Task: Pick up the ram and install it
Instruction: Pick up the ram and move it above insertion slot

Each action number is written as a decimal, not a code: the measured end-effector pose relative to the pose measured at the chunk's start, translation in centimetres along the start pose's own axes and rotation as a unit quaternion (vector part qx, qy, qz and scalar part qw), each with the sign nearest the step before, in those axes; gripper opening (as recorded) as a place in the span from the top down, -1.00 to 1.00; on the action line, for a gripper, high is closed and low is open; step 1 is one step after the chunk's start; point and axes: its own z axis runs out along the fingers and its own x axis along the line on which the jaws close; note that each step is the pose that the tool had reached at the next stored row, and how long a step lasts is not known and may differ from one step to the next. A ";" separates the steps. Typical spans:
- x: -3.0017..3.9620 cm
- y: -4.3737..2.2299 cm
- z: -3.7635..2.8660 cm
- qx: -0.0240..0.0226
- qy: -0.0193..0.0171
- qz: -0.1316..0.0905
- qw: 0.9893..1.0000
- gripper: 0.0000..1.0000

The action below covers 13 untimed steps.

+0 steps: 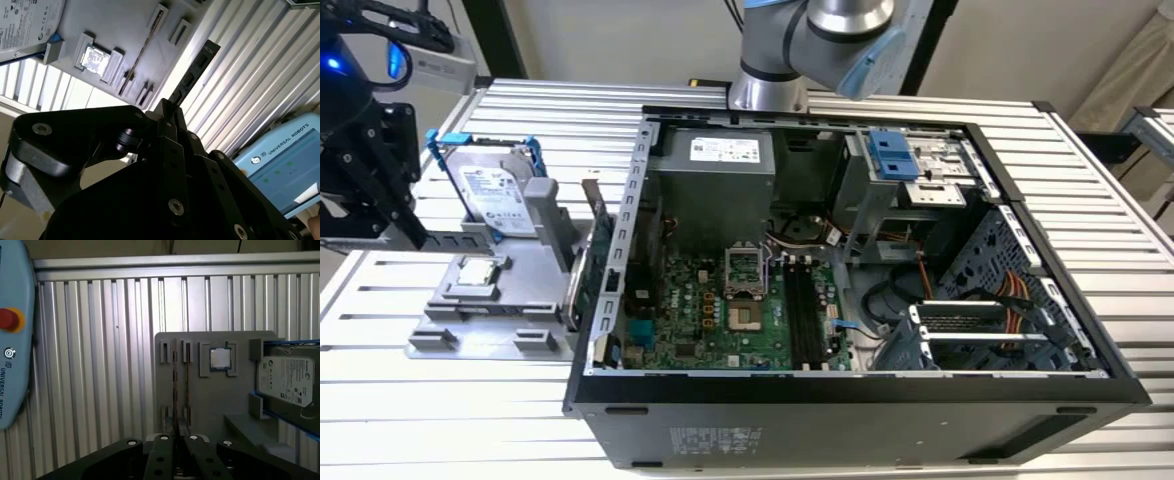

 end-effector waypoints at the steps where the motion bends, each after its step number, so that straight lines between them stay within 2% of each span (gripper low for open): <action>1: -0.01 0.00 -0.12 0.000 0.000 0.000 1.000 1.00; 13: -0.04 0.01 -1.55 0.000 0.000 0.000 1.000 1.00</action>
